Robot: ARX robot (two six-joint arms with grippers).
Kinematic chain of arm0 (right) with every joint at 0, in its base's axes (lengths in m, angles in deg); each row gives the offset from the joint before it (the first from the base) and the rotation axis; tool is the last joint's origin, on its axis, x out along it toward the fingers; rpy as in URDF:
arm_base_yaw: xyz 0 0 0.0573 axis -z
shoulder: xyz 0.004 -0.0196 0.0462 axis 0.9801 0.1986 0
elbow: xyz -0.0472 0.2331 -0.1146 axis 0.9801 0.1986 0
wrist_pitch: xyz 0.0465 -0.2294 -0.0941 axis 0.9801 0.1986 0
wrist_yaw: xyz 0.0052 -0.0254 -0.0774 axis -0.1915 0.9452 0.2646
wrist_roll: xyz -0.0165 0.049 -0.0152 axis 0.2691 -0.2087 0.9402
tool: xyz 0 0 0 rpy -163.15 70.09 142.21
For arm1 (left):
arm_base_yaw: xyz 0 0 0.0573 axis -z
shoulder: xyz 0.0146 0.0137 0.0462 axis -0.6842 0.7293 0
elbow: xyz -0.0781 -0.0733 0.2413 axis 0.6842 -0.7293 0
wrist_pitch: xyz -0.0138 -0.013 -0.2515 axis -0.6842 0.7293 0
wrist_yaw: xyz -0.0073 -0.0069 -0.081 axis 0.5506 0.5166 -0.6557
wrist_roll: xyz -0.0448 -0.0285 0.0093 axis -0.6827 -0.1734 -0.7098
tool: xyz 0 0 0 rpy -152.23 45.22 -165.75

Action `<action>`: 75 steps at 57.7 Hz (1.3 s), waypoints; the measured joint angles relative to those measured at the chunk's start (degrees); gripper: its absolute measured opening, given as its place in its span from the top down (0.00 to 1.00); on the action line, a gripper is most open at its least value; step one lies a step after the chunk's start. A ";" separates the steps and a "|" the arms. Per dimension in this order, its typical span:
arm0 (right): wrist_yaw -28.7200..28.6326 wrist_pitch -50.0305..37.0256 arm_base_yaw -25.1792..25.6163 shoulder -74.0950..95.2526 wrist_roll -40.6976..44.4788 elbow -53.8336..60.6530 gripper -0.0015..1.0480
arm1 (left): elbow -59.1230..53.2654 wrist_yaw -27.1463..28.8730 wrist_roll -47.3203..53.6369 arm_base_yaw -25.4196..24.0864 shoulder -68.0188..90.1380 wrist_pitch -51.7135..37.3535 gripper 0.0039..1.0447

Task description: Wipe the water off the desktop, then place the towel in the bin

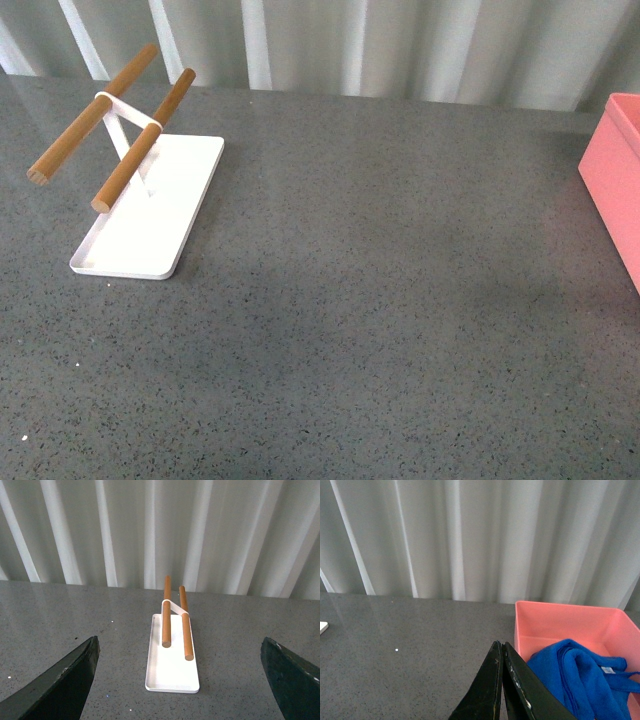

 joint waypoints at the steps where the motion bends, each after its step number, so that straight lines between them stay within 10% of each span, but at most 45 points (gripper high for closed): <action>1: 0.02 0.74 0.00 -0.85 0.00 0.07 0.97 | 0.00 0.00 0.00 0.00 0.00 0.00 0.06; 75: 0.22 33.38 0.00 -35.60 -0.37 0.44 0.97 | 0.00 0.00 0.00 0.00 0.00 0.00 0.06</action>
